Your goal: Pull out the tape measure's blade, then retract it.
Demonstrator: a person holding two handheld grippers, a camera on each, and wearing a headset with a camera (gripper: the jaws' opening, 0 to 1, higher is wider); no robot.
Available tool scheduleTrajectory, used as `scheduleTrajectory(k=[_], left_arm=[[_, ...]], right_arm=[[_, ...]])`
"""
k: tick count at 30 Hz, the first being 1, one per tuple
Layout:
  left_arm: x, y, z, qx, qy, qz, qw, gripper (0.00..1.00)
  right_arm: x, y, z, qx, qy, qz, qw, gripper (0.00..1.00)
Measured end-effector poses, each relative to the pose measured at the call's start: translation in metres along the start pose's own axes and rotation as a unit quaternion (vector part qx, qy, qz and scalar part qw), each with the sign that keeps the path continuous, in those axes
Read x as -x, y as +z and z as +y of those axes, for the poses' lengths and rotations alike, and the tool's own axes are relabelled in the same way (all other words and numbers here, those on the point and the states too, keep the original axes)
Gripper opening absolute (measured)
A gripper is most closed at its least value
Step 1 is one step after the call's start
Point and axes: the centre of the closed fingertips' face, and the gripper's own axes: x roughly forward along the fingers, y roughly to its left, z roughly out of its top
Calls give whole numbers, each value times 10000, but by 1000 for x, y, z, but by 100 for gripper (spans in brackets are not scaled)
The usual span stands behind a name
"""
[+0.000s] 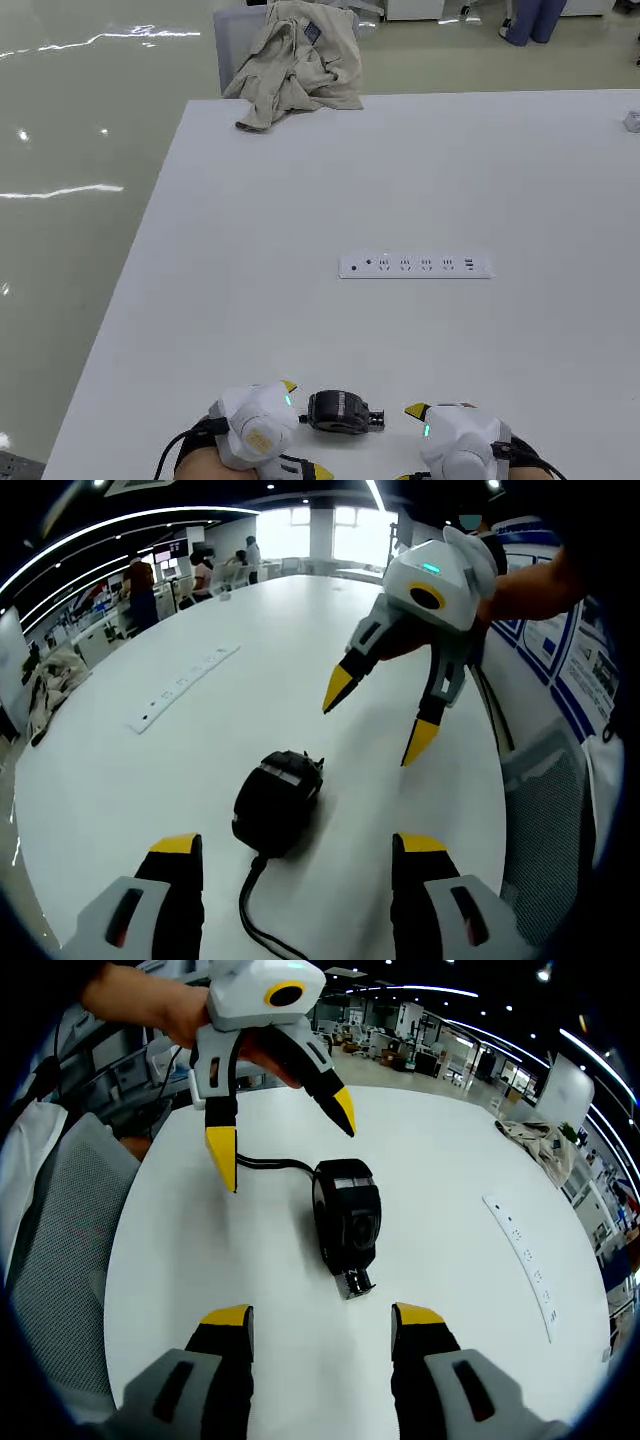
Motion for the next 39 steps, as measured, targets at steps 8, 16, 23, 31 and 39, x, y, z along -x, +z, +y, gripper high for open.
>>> scheduleTrajectory(k=[8, 16, 23, 31, 39], left_arm=[[-9, 2, 5, -181, -109, 25, 9998, 73], [-21, 0, 6, -354, -219, 91, 9991, 69], [-28, 6, 12, -542, -333, 83, 9979, 66], [-35, 12, 20, -733, -455, 78, 9962, 61], [-41, 13, 18, -1121, -644, 203, 9914, 58]], right_arm=[[-9, 2, -8, 185, 124, 33, 9997, 55], [-18, 0, -12, 337, 250, 64, 9991, 53], [-26, -4, -17, 406, 342, 121, 9985, 51], [-34, -9, -24, 427, 396, 137, 9982, 49], [-41, -13, -29, 419, 465, 139, 9979, 47]])
